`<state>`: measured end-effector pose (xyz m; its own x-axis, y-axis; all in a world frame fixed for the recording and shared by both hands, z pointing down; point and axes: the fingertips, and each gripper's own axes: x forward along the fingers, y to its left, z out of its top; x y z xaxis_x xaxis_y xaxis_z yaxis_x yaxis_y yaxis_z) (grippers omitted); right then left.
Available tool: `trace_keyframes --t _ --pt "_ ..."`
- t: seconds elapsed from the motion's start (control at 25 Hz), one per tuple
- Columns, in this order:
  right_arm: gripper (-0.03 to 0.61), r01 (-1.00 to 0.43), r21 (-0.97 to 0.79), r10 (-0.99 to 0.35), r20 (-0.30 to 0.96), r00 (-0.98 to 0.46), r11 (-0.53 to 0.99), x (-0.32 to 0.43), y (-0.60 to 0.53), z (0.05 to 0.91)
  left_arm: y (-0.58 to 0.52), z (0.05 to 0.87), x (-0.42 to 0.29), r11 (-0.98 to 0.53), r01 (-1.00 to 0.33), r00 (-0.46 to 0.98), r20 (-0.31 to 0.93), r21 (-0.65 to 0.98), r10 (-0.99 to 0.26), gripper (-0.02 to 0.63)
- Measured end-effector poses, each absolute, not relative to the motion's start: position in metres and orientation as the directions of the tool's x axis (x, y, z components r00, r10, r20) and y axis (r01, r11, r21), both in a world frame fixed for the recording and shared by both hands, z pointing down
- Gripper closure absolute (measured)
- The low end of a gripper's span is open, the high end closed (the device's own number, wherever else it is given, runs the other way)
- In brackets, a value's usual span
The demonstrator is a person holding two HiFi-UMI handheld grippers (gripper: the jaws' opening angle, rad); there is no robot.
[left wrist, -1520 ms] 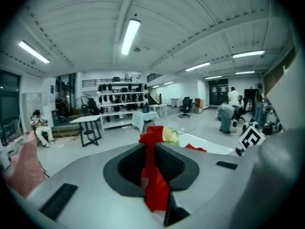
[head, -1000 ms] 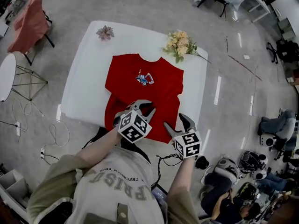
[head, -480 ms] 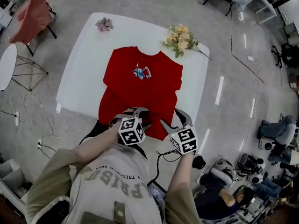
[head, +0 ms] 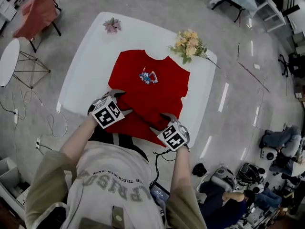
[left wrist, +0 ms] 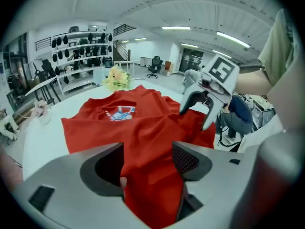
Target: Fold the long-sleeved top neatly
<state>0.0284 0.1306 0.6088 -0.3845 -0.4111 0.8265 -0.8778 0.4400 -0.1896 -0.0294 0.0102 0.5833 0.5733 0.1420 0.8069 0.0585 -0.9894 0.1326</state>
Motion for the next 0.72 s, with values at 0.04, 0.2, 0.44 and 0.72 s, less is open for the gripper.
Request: trace_keyframes --t 0.04,0.2,0.44,0.72 --pt "0.268 -0.868 -0.191 -0.357 0.855 -0.377 0.458 0.026 0.141 0.619 -0.001 0.584 -0.031 -0.99 0.04 0.569 0.812 0.132 0.131 0.313" --pt "0.268 -0.857 -0.216 -0.311 0.868 -0.388 0.469 0.024 0.156 0.629 -0.025 0.585 -0.039 -0.99 0.001 0.573 0.811 0.143 0.118 0.313" --pt "0.267 -0.939 -0.17 -0.565 0.761 -0.319 0.3 0.102 0.098 0.579 -0.067 0.576 -0.02 -0.995 -0.015 0.571 0.817 0.1 0.074 0.313" --pt "0.267 -0.978 -0.061 -0.579 0.798 -0.168 0.199 0.193 0.031 0.588 -0.13 0.586 0.028 -0.999 -0.009 0.536 0.843 0.046 0.034 0.308"
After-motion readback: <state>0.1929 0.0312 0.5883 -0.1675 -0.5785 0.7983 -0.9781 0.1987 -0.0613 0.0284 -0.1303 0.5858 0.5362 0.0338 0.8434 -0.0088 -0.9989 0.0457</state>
